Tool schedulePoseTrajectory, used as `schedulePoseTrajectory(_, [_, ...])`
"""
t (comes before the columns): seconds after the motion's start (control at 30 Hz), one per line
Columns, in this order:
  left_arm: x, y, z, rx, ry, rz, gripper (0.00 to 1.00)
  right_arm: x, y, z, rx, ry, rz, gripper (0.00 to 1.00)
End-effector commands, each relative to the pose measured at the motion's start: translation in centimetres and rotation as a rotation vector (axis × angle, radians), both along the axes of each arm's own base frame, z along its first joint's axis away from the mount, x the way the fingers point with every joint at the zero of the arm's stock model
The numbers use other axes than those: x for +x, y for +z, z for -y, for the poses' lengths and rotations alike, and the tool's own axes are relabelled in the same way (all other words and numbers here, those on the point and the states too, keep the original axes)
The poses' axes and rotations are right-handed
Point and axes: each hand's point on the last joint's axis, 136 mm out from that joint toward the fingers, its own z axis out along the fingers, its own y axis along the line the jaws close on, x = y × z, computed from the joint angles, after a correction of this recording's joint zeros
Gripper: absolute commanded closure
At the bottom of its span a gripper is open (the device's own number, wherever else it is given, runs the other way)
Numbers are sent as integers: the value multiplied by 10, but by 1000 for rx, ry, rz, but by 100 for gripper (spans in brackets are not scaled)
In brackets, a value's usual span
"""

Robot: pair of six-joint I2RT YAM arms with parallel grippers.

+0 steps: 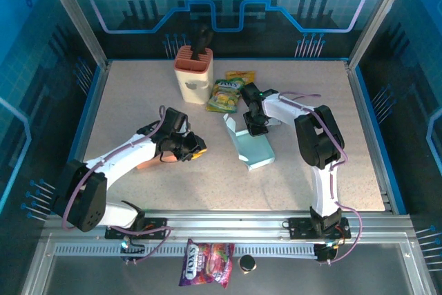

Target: Fold the paper box

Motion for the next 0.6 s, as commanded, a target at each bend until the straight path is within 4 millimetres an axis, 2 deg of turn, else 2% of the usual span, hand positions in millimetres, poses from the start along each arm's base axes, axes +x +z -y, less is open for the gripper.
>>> schedulePoseTrajectory(0.0, [5, 12, 1, -5, -14, 30, 75, 1, -6, 7, -20, -15, -26, 92])
schedulePoseTrajectory(0.1, [5, 11, 1, -4, -15, 28, 75, -1, -7, 7, -20, -13, -29, 100])
schedulePoseTrajectory(0.4, [5, 12, 1, -4, -19, 29, 76, 2, -5, 11, -23, -41, 26, 100])
schedulePoseTrajectory(0.57, [5, 11, 1, -4, -19, 29, 76, 11, 9, 13, -23, -80, 129, 100])
